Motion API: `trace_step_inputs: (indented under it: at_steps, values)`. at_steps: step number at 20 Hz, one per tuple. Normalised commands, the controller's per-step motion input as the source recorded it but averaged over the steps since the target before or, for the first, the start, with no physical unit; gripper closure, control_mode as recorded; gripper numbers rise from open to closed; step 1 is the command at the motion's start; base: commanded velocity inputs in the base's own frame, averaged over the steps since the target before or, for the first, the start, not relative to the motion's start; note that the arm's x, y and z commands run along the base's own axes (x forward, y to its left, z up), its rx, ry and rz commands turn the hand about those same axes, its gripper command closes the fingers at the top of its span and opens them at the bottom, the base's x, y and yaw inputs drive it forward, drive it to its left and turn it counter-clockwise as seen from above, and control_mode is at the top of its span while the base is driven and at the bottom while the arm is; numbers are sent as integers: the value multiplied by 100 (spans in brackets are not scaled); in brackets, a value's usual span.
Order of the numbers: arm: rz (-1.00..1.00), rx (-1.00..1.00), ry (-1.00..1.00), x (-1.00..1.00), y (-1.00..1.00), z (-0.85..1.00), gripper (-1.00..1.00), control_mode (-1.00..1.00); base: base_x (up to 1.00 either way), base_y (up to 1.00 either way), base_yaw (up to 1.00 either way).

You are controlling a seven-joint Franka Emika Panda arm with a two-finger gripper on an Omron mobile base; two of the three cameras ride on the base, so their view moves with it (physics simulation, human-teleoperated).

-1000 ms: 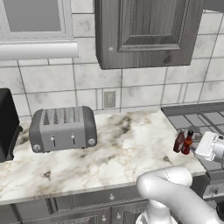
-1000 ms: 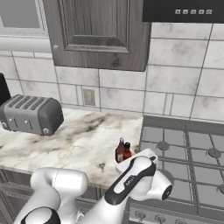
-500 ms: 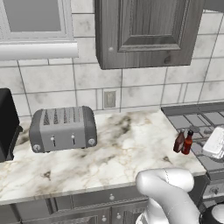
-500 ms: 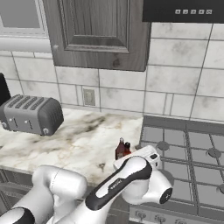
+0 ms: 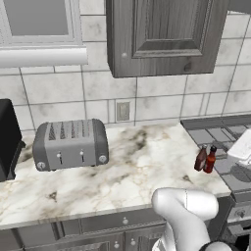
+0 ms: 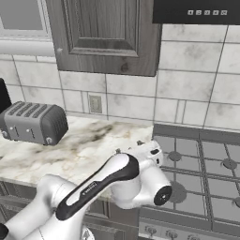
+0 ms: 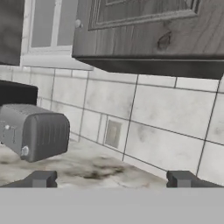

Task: Take 2 condiments from the cabinet and move them on the counter near the stove.Make sure the condiments are lined up with each other, next to each other.

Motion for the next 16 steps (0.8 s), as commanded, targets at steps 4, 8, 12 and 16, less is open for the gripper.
trace_step_inputs:
  at_steps: [4,8,12,16]
  values:
    - [-2,-4,12,-16,47,88,-100,-100,0,0,0]
    - [0,-5,22,-5,57,59,-100,-100,0,0,0]
    - [0,-4,29,0,49,49,-100,-100,0,0,0]
    - [0,-6,30,0,53,32,-100,-100,0,0,0]
